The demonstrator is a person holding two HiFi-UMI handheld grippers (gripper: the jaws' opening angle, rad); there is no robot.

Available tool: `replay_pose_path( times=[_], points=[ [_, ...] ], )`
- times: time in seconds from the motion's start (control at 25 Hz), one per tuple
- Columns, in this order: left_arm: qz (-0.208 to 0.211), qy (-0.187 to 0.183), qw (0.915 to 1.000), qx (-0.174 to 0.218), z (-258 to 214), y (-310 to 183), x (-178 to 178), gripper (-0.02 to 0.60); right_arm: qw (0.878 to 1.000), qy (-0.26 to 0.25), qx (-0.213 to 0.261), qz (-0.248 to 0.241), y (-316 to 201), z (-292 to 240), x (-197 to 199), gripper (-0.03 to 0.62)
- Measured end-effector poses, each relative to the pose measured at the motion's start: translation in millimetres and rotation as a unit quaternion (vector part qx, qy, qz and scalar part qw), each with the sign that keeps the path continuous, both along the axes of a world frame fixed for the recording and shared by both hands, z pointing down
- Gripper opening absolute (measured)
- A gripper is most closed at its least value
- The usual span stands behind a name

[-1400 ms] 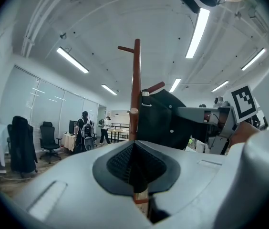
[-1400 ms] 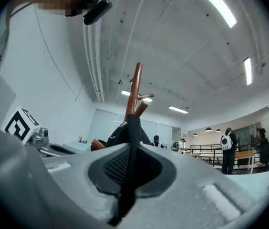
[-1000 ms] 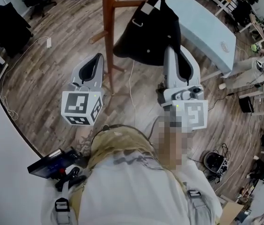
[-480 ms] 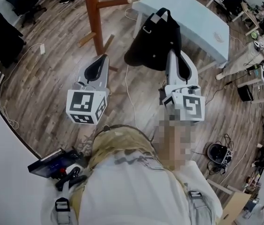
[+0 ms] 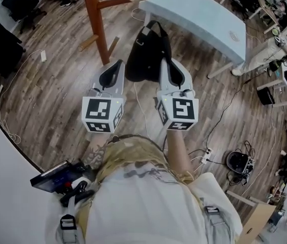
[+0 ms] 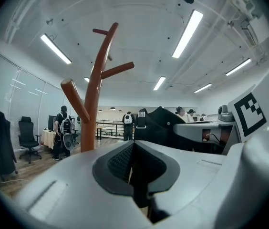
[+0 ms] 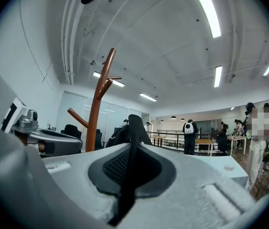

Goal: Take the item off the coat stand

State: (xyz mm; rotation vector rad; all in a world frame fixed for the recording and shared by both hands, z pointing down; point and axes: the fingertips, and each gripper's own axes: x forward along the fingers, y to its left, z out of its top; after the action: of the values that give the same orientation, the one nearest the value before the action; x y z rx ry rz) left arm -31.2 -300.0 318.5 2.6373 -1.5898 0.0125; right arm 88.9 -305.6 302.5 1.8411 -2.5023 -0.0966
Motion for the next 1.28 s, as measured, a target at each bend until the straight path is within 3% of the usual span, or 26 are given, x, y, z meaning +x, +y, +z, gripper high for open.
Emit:
replay_pose_path(
  times=[1.28],
  points=[
    [0.015, -0.002, 0.9999, -0.008, 4, -1, 13, 0.002, 1.000, 0.007, -0.011, 0.003, 4, 10, -3, 0.002]
  ],
)
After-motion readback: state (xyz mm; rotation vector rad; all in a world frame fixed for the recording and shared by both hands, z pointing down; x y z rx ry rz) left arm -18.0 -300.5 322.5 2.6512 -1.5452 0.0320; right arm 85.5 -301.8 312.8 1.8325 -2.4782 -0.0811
